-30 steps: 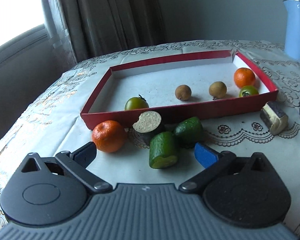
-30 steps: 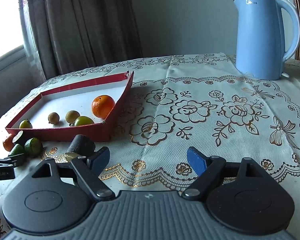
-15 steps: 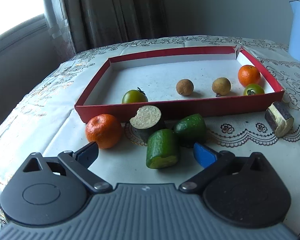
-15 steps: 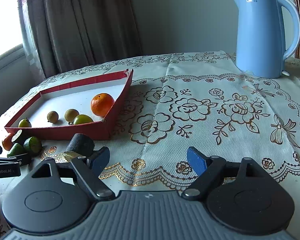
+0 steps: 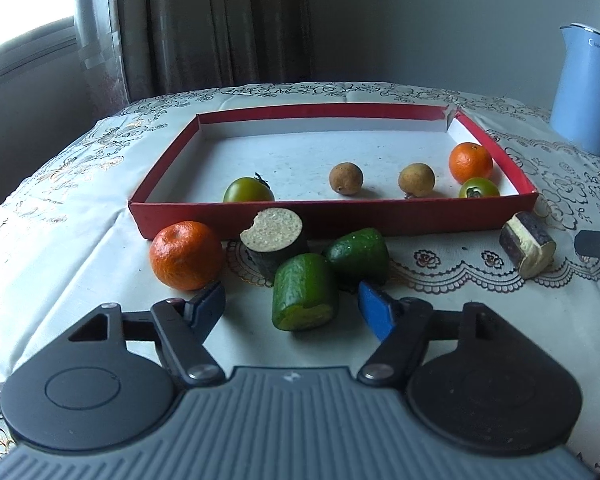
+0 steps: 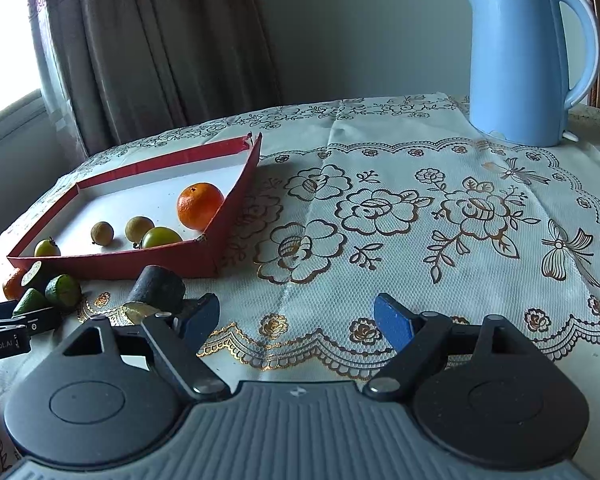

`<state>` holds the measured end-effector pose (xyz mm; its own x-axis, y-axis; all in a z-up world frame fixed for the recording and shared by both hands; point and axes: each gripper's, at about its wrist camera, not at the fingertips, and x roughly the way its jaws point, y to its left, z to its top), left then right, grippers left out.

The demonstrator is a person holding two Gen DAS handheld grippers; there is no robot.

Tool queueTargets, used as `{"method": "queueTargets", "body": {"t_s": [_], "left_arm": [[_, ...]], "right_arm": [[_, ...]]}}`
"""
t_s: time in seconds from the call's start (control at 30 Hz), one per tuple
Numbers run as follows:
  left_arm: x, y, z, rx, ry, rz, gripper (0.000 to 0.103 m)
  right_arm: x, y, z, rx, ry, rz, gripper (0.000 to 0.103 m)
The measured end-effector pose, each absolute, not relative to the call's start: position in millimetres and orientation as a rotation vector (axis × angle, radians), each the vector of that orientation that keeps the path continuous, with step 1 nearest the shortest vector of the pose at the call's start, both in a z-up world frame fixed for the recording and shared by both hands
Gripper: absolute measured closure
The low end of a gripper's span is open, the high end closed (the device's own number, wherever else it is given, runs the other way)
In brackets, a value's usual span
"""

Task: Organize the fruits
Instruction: 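Move the left tool to the green cucumber piece and close on it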

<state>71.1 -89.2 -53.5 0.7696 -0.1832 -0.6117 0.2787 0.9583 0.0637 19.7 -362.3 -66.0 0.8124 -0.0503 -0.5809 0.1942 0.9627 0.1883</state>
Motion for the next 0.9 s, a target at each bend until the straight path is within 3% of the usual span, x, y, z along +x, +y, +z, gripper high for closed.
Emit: {"method": "queueTargets", "body": {"t_s": [0.13, 0.57, 0.83, 0.9], "left_arm": [[68.2, -88.5, -53.5, 0.151, 0.637, -0.266, 0.041], [64.9, -74.4, -53.3, 0.094, 0.629, -0.272, 0.052], [61.8, -81.8, -53.6, 0.13, 0.619, -0.31, 0.072], [61.4, -83.3, -53.6, 0.137, 0.618, -0.313, 0.073]], "right_arm": [[19.8, -362.3, -66.1, 0.246, 0.61, -0.132, 0.018], [19.8, -362.1, -66.5, 0.247, 0.611, -0.131, 0.017], [19.7, -362.0, -66.5, 0.247, 0.611, -0.131, 0.016], [19.6, -361.9, -66.5, 0.247, 0.611, -0.131, 0.016]]}}
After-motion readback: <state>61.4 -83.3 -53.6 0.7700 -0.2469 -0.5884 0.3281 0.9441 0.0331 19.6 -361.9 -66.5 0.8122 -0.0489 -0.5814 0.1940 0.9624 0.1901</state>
